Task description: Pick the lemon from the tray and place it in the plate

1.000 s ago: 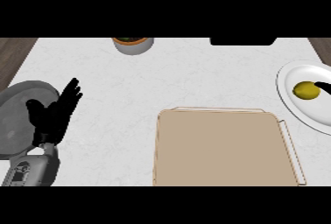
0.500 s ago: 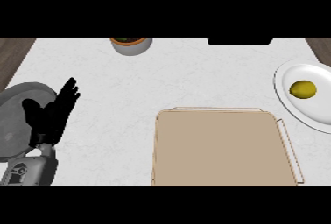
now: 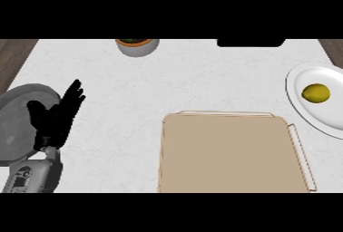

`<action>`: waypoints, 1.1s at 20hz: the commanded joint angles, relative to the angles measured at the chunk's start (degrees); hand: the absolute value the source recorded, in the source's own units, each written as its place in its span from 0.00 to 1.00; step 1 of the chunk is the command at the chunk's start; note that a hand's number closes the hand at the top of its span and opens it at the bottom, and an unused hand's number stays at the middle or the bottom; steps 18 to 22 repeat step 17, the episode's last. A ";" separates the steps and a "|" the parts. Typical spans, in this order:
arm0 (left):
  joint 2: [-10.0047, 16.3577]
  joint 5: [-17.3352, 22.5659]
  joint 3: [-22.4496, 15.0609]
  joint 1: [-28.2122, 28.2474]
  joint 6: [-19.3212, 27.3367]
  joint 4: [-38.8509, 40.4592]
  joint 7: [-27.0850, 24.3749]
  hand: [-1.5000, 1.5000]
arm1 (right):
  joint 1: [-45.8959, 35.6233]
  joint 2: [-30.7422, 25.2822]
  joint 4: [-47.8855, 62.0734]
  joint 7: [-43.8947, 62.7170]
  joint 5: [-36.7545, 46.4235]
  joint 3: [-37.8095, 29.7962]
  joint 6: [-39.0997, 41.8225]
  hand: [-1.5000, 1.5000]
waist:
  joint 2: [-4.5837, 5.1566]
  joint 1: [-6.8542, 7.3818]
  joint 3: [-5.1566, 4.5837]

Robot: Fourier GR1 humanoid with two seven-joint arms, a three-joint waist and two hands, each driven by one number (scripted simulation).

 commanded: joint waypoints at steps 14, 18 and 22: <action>-0.80 -1.38 1.66 -0.39 -0.73 1.03 -1.36 0.50 | 4.14 -8.72 11.05 -7.18 -1.71 2.53 2.19 0.00 | 0.06 0.11 0.01; -2.10 -1.94 -0.39 -1.48 0.29 -2.46 3.36 0.50 | 4.39 -12.52 16.61 -10.98 -1.10 1.63 3.64 0.00 | 0.28 0.61 0.13; -2.10 -1.94 -0.39 -1.48 0.29 -2.46 3.36 0.50 | 4.39 -12.52 16.61 -10.98 -1.10 1.63 3.64 0.00 | 0.28 0.61 0.13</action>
